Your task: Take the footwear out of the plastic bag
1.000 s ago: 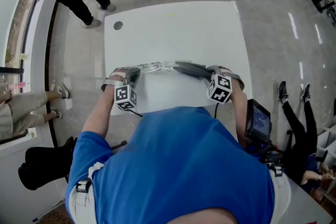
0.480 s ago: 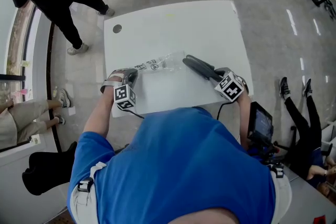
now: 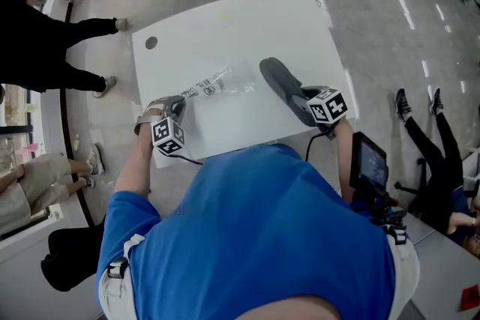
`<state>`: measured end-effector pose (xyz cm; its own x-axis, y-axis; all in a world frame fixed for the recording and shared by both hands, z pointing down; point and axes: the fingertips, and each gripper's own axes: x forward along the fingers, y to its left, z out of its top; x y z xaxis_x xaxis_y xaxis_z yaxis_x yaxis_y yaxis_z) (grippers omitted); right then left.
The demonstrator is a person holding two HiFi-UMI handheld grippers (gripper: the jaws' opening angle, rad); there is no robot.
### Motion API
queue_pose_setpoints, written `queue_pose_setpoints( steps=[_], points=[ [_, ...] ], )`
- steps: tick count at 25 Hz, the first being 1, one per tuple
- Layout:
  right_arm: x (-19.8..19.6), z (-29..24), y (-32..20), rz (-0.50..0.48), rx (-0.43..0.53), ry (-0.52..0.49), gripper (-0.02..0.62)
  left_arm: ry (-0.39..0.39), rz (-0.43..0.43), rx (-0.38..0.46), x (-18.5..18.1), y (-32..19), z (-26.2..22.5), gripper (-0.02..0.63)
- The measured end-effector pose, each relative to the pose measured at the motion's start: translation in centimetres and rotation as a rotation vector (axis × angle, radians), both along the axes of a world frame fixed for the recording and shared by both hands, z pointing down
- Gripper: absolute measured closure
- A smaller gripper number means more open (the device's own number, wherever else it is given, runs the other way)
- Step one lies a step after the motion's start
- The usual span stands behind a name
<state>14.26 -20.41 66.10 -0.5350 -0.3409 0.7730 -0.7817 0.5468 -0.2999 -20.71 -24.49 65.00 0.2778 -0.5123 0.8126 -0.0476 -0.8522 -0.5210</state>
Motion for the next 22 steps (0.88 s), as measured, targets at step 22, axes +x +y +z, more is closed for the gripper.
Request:
queue_pose_setpoints(
  steps=[22],
  points=[
    [1.4,2.4,-0.4,0.235,-0.115,-0.138,0.480,-0.114,-0.016,-0.292,-0.2,3.1,2.8,0.479]
  ],
)
